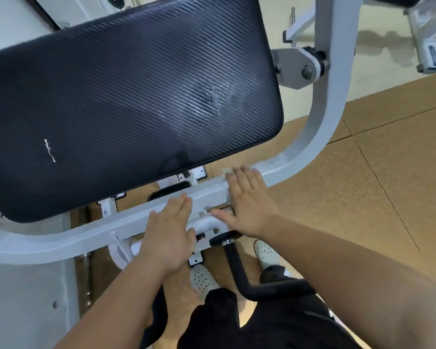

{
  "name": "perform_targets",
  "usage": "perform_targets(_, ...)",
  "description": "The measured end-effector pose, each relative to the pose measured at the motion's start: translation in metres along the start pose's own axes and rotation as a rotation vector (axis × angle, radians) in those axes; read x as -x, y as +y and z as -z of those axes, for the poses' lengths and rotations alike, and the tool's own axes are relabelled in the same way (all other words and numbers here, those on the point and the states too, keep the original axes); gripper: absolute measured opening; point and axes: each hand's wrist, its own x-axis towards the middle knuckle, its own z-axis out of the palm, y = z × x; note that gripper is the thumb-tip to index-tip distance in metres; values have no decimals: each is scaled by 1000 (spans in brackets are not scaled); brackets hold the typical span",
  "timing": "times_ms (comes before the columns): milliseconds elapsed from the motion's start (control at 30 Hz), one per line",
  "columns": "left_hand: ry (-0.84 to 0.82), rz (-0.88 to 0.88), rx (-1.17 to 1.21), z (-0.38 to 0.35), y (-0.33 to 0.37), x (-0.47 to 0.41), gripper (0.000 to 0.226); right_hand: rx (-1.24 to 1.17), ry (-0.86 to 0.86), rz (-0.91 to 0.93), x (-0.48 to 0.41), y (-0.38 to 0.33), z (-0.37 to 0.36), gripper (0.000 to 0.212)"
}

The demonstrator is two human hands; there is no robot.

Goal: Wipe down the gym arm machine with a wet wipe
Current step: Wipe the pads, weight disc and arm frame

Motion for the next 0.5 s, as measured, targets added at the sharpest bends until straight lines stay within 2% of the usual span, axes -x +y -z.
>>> perform_targets(133,86,101,-42,-7,-29,3,71,-3,-76,154,-18,-64,-10,104)
perform_targets(233,100,165,-118,-10,-59,8,72,113,-91,197,-18,-59,-5,99)
perform_targets(300,129,155,-188,-12,-75,16,74,192,-86,119,-11,-36,4,108)
perform_targets(400,130,164,-180,-18,-94,26,80,236,-37,-157,-1,-15,17,123)
perform_targets(467,66,160,-111,-24,-103,30,89,225,-47,-276,-5,-34,20,130)
perform_targets(500,45,146,-94,-25,-106,32,94,206,-50,-278,-9,-53,17,132)
